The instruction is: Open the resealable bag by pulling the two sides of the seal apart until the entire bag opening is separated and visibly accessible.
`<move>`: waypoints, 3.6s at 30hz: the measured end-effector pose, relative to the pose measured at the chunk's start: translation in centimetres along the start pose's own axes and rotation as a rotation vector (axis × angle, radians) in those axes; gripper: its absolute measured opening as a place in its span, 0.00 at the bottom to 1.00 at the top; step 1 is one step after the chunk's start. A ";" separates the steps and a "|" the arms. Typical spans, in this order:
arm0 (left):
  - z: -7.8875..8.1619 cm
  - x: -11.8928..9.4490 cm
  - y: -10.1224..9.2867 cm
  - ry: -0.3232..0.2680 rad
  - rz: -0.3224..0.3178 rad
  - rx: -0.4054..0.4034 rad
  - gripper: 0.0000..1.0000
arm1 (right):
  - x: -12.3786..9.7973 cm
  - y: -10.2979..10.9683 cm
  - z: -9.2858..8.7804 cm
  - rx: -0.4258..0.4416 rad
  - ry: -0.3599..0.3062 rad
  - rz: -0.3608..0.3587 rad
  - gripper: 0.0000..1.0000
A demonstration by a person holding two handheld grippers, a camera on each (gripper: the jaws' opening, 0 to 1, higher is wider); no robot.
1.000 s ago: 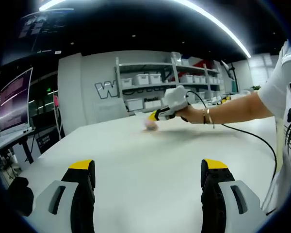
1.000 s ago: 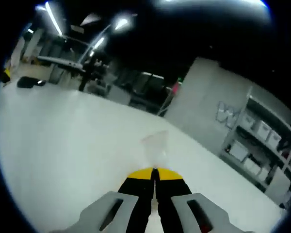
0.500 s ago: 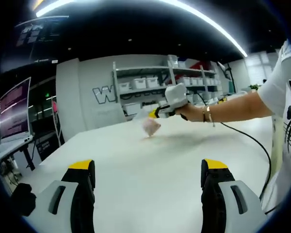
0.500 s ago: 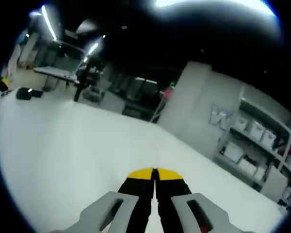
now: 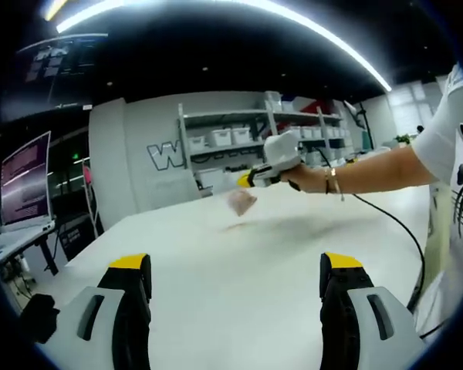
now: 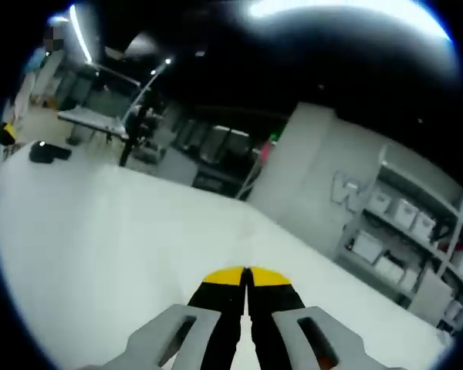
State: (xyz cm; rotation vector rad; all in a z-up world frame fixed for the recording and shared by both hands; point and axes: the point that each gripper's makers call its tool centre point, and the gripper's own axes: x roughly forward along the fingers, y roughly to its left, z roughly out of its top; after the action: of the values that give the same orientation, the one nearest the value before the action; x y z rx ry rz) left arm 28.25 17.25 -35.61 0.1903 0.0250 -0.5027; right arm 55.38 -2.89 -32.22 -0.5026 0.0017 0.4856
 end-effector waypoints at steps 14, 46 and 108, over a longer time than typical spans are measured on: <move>0.1 -0.4 -0.5 -0.002 0.000 0.003 0.89 | -2.2 1.5 0.5 -0.012 -0.022 0.016 0.00; -0.1 -0.2 -1.7 -0.001 -0.028 0.001 0.89 | -9.7 4.4 1.5 0.033 -0.106 0.052 0.00; -2.1 0.1 -3.7 0.022 -0.112 0.016 0.71 | -24.6 18.9 2.6 -0.020 -0.268 0.433 0.00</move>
State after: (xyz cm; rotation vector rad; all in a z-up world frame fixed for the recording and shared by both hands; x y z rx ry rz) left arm 26.58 14.44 -38.30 0.2107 0.0533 -0.6124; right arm 24.86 1.76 -35.78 -0.4536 -0.1541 0.9751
